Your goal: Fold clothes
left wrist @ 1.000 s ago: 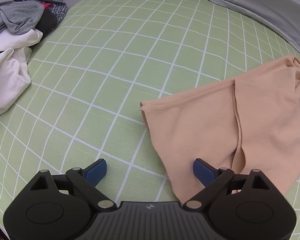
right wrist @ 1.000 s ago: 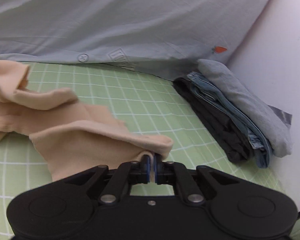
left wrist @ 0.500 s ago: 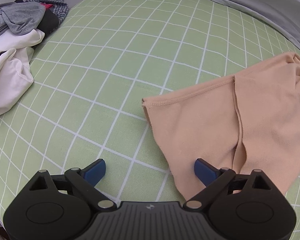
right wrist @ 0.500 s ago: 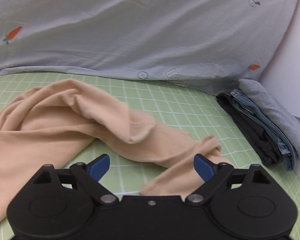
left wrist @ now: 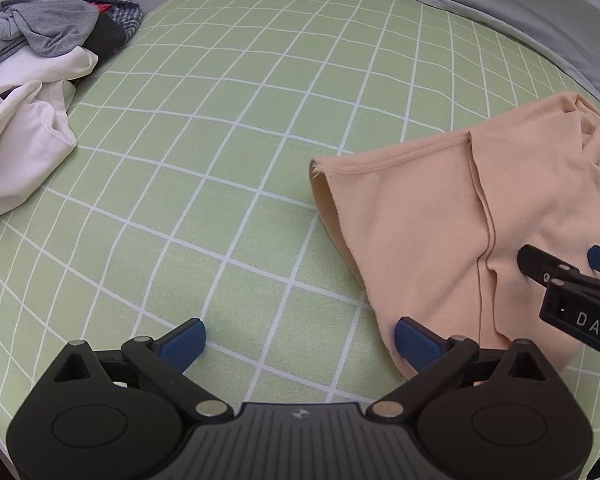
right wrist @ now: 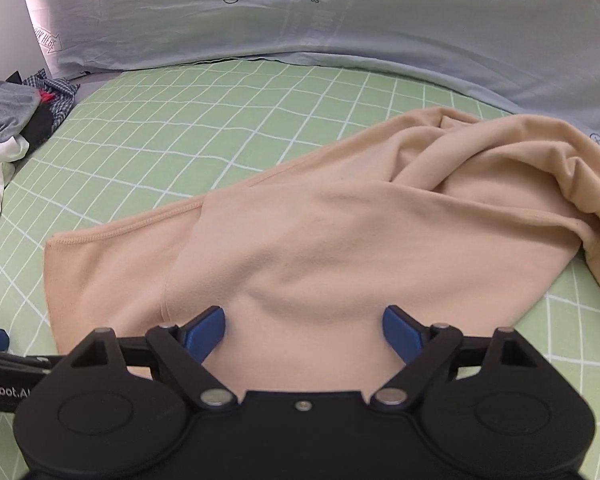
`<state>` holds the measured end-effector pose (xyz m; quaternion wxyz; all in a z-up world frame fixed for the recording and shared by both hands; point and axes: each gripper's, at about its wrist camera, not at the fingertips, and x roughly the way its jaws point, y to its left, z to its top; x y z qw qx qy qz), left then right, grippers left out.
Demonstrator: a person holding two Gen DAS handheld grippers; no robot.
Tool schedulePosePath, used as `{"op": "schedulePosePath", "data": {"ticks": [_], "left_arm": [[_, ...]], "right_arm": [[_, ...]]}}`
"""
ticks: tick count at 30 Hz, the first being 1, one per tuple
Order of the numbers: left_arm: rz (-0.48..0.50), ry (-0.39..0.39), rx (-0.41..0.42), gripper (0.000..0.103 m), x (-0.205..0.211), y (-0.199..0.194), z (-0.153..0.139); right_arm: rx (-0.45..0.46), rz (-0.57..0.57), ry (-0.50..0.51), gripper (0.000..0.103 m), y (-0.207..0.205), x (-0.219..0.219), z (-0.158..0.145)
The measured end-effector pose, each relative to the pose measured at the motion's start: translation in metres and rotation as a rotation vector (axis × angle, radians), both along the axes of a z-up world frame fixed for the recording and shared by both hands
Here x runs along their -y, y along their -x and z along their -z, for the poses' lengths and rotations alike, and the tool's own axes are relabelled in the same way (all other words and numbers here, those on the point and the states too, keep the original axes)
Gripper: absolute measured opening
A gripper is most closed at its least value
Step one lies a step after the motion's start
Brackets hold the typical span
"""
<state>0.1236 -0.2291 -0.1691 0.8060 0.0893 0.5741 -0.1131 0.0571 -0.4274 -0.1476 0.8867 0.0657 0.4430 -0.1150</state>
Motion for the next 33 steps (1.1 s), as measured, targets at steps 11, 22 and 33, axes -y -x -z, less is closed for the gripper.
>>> {"op": "schedulePosePath", "data": {"ticks": [11, 22, 33], "left_arm": [[-0.003, 0.015, -0.006, 0.103, 0.004, 0.001, 0.003], [0.033, 0.042, -0.008, 0.099, 0.017, 0.012, -0.005], [0.233, 0.156, 0.007, 0.062, 0.085, -0.005, -0.021]], "right_arm": [[0.059, 0.028, -0.063, 0.008, 0.054, 0.021, -0.017], [0.010, 0.311, 0.004, 0.036, 0.120, 0.073, -0.042], [0.153, 0.408, 0.016, 0.049, 0.080, 0.113, -0.070]]}}
